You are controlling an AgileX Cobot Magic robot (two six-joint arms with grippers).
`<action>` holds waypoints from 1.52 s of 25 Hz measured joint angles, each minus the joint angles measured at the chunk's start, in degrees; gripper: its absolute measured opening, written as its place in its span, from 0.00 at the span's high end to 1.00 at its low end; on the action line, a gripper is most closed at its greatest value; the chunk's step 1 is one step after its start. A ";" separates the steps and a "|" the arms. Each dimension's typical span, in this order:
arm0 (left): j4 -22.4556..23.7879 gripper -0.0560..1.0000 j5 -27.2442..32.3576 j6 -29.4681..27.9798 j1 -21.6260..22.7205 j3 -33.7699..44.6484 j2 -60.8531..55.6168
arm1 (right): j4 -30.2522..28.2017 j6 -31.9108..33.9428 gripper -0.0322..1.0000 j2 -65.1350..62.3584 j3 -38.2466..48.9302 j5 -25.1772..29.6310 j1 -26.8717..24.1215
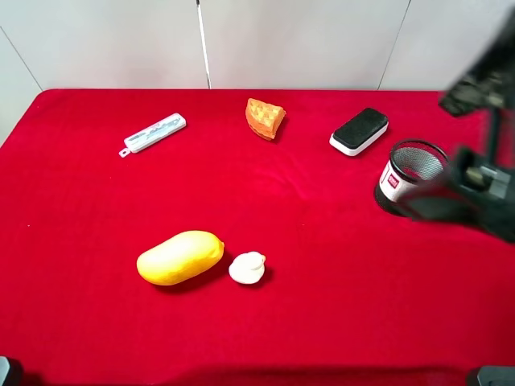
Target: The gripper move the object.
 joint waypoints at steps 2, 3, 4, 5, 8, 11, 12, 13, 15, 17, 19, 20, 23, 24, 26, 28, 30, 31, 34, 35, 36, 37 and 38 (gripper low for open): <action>0.00 0.10 0.00 0.00 0.00 0.00 0.00 | 1.94 0.08 0.30 -3.93 2.67 -0.09 0.00; 0.00 0.10 0.00 0.00 0.00 0.00 0.00 | 3.09 0.25 0.30 -6.07 4.17 -0.61 0.00; 0.00 0.10 0.00 0.00 0.00 0.00 0.00 | 4.06 0.54 0.30 -8.10 5.72 -1.58 0.06; 0.00 0.10 0.00 0.00 0.00 0.00 0.00 | 4.61 1.19 0.30 -10.11 7.05 -2.30 0.19; 0.00 0.10 0.00 0.00 0.00 0.00 0.00 | 4.67 3.45 0.30 -15.39 11.99 -3.76 0.45; 0.00 0.10 0.00 0.00 0.00 0.00 0.00 | 4.30 4.75 0.30 -20.36 16.29 -5.59 0.45; 0.00 0.10 0.00 0.00 0.00 0.00 0.00 | 4.30 4.85 0.30 -22.07 17.56 -6.20 0.45; 0.00 0.10 0.00 0.00 0.00 0.00 0.00 | 4.23 4.86 0.30 -23.44 18.49 -6.93 0.45; 0.00 0.10 0.00 0.00 0.00 0.00 0.00 | 4.10 4.92 0.30 -26.33 20.37 -8.10 0.45; 0.00 0.10 0.00 0.00 0.00 0.00 0.00 | 3.92 5.05 0.30 -28.68 21.80 -8.74 0.45; 0.00 0.10 0.00 0.00 0.00 0.00 0.00 | 3.92 5.10 0.30 -30.95 23.12 -8.74 0.45; 0.00 0.10 0.00 0.00 0.00 0.00 0.00 | 3.92 5.15 0.30 -31.82 23.53 -8.81 0.45; 0.00 0.10 0.00 0.00 0.00 0.00 0.00 | 4.00 5.28 0.30 -34.80 24.57 -8.87 0.45; 0.00 0.10 0.00 0.00 0.00 0.00 0.00 | 4.00 5.28 0.30 -35.64 24.88 -8.87 0.45; 0.00 0.10 0.00 0.00 0.00 0.00 0.00 | 4.04 5.28 0.30 -37.65 25.74 -8.87 0.45; 0.00 0.10 0.00 0.00 0.00 0.00 0.00 | 4.06 5.28 0.30 -39.46 26.71 -8.87 0.45; 0.00 0.10 0.00 0.00 0.00 0.00 0.00 | 4.11 5.28 0.30 -41.45 27.68 -8.87 0.45; 0.00 0.10 0.00 0.00 0.00 0.00 0.00 | 4.11 5.28 0.30 -42.28 28.12 -8.87 0.45; 0.00 0.10 0.00 0.00 0.00 0.00 0.00 | 4.52 5.28 0.30 -44.84 29.00 -9.32 0.45; 0.00 0.10 0.00 0.00 0.00 0.00 0.00 | 4.67 5.28 0.30 -45.62 29.22 -9.73 0.45; 0.00 0.10 0.00 0.00 0.00 0.00 0.00 | 4.72 5.28 0.30 -46.35 29.42 -10.12 0.45; 0.00 0.10 0.00 0.00 0.00 0.00 0.00 | 4.79 5.28 0.30 -47.01 29.49 -10.37 0.45; 0.00 0.10 0.00 0.00 0.00 0.00 0.00 | 4.78 5.28 0.30 -47.50 29.49 -10.45 0.45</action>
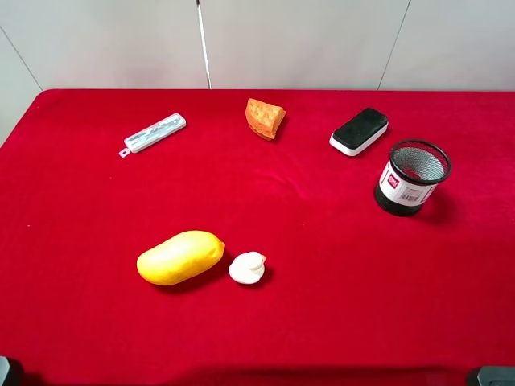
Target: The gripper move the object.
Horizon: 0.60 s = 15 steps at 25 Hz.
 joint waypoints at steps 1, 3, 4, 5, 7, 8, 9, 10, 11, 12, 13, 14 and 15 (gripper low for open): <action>0.00 0.10 0.00 0.00 0.00 0.00 0.00 | 0.00 0.00 0.30 -0.56 0.00 0.00 0.00; 0.00 0.10 0.00 0.00 0.00 0.00 0.00 | 0.00 0.00 0.30 -1.66 0.00 -0.05 0.00; 0.00 0.10 0.00 0.00 0.00 0.00 0.00 | 0.06 0.00 0.30 -2.14 0.00 -0.05 0.00; 0.00 0.10 0.00 0.00 0.00 0.00 0.00 | 0.06 0.00 0.30 -2.76 0.00 -0.05 0.00; 0.00 0.10 0.00 0.00 0.00 0.00 0.00 | 0.06 0.00 0.30 -4.11 0.00 -0.05 0.00; 0.00 0.10 0.00 0.00 0.00 0.00 0.00 | 0.06 0.00 0.30 -4.99 0.00 -0.06 0.00; 0.00 0.10 0.00 0.00 0.00 0.00 0.00 | 0.06 0.00 0.30 -5.93 0.00 -0.13 0.00; 0.00 0.10 0.00 0.00 0.00 0.00 0.00 | 0.06 0.00 0.30 -6.80 0.00 -0.13 0.00; 0.00 0.10 0.00 0.00 0.00 0.00 0.00 | 0.06 0.00 0.30 -7.45 0.00 -0.13 0.00; 0.00 0.10 0.00 0.00 0.00 0.00 0.00 | 0.06 0.20 0.30 -8.09 0.00 -0.13 0.00; 0.00 0.10 0.00 0.00 0.00 0.00 0.00 | 0.06 0.34 0.30 -8.68 0.00 -0.13 0.00; 0.00 0.10 0.00 0.00 0.00 0.00 0.00 | 0.00 0.58 0.30 -9.14 0.00 -0.14 0.00; 0.00 0.10 0.00 0.00 0.00 0.00 0.00 | 0.00 0.64 0.30 -9.58 0.00 -0.14 0.00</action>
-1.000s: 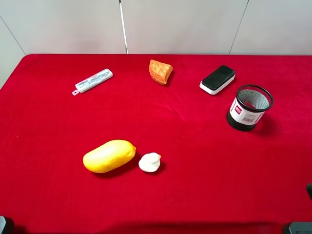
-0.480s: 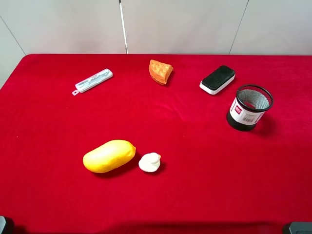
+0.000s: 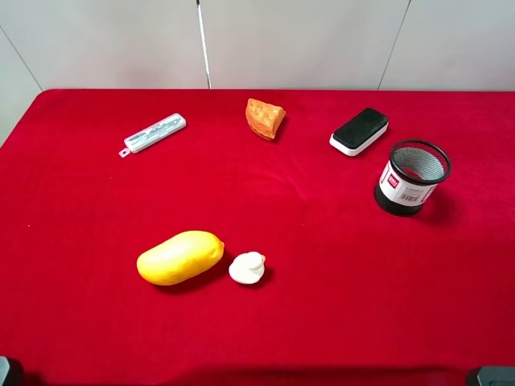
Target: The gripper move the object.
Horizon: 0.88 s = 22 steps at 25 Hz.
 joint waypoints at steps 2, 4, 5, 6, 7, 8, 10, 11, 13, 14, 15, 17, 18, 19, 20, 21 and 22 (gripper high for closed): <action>0.00 0.10 0.00 0.00 0.00 0.00 0.00 | 0.00 0.00 0.30 -0.33 0.00 0.00 -0.53; 0.00 0.10 0.00 0.00 0.00 0.00 0.00 | -0.07 0.00 0.30 -0.39 0.00 0.00 -2.74; 0.00 0.10 0.00 0.00 0.00 0.00 0.00 | -0.07 0.00 0.30 -0.39 0.00 0.00 -4.38; 0.00 0.10 0.00 0.00 0.00 0.00 0.00 | -0.07 0.00 0.30 -0.39 0.00 0.00 -6.23; 0.00 0.10 0.00 0.00 0.00 0.00 0.00 | -0.07 0.00 0.30 -0.39 0.00 0.00 -8.32; 0.00 0.10 0.00 0.00 0.00 0.00 0.00 | -0.07 0.00 0.30 -0.39 0.00 0.00 -10.24; 0.00 0.10 0.00 0.00 0.00 0.00 0.00 | -0.07 0.00 0.30 -0.39 0.00 0.00 -15.29; 0.00 0.10 0.00 0.00 0.00 0.00 0.00 | -0.07 0.00 0.30 -0.39 0.00 0.00 -17.54; 0.00 0.10 0.00 0.00 0.00 0.00 0.00 | -0.07 0.00 0.30 -0.39 0.00 0.00 -23.14; 0.00 0.10 0.00 0.00 0.00 0.00 0.00 | -0.07 0.00 0.30 -0.39 0.00 0.00 -25.89; 0.00 0.10 0.00 0.00 0.00 0.00 0.00 | -0.07 0.00 0.30 -0.39 0.00 0.00 -28.20; 0.00 0.10 0.00 0.00 0.00 0.00 0.00 | -0.07 0.00 0.30 -0.39 0.00 0.00 -33.53; 0.00 0.10 0.00 0.00 0.00 0.00 0.00 | -0.02 0.00 0.30 -0.39 0.00 0.00 -35.64; 0.00 0.10 0.00 0.00 0.00 0.00 0.00 | -0.02 0.00 0.30 -0.39 0.00 0.00 -38.06; 0.00 0.10 0.00 0.00 0.00 0.00 0.00 | -0.02 0.00 0.30 -0.39 0.00 0.00 -40.32; 0.00 0.10 0.00 0.00 0.00 0.00 0.00 | -0.02 0.00 0.30 -0.39 0.00 0.00 -42.48; 0.00 0.10 0.00 0.00 0.00 0.00 0.00 | -0.02 0.00 0.30 -0.39 0.00 0.00 -44.21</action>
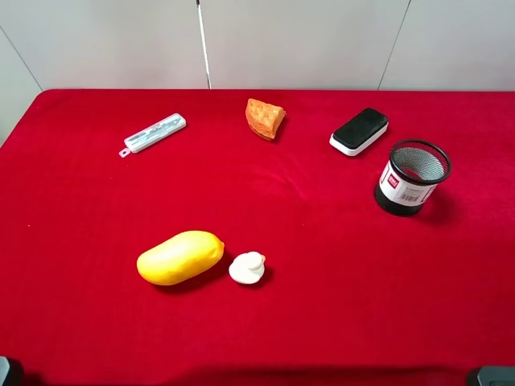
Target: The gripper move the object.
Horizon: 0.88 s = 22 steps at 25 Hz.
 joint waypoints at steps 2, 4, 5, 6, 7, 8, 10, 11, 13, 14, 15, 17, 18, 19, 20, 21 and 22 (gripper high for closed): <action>0.00 0.10 0.00 0.00 0.00 0.00 0.00 | 0.00 0.00 0.30 0.00 0.00 0.00 -3.90; 0.00 0.10 0.00 0.00 0.00 0.00 0.00 | 0.00 0.00 0.30 0.00 0.00 0.00 -7.16; 0.00 0.10 0.00 0.00 0.00 0.00 0.00 | 0.00 0.00 0.30 0.00 0.00 0.00 -8.93; 0.00 0.10 0.00 0.00 0.00 0.00 0.00 | 0.00 0.00 0.30 0.00 0.00 0.00 -10.65; 0.00 0.10 0.00 0.00 0.00 0.00 0.00 | 0.00 0.00 0.30 0.00 0.00 0.00 -12.04; 0.00 0.10 0.00 0.00 0.00 0.00 0.00 | 0.00 0.00 0.30 0.00 0.00 0.00 -13.65; 0.00 0.10 0.00 0.00 0.00 0.00 0.00 | 0.00 0.00 0.30 0.00 0.00 0.00 -16.62; 0.00 0.10 0.00 0.00 0.00 0.00 0.00 | 0.00 0.00 0.30 0.00 0.00 0.00 -17.85; 0.00 0.10 0.00 0.00 0.00 0.00 0.00 | 0.00 0.00 0.30 0.00 0.05 0.00 -20.45; 0.00 0.10 0.00 0.00 0.00 0.00 0.00 | 0.00 0.00 0.30 0.00 0.05 0.00 -21.23; 0.00 0.10 0.00 0.00 0.00 0.00 0.00 | 0.00 0.00 0.30 0.00 0.05 0.00 -21.88; 0.00 0.10 0.00 0.00 0.00 0.00 0.00 | 0.00 0.00 0.30 0.00 0.05 0.00 -22.26; 0.00 0.10 0.00 0.00 0.00 0.00 0.00 | 0.00 0.00 0.30 0.00 0.05 0.00 -22.26; 0.00 0.10 0.00 0.00 0.00 0.00 0.00 | 0.00 0.00 0.30 0.00 0.05 0.00 -22.26; 0.00 0.10 0.00 0.00 0.00 0.00 0.00 | 0.00 0.00 0.30 0.00 0.05 0.00 -22.26; 0.00 0.10 0.00 0.00 0.00 0.00 0.00 | 0.00 0.00 0.30 0.00 0.05 0.00 -22.26; 0.00 0.10 0.00 0.00 0.00 0.00 0.00 | 0.00 0.00 0.30 0.00 0.05 0.00 -22.26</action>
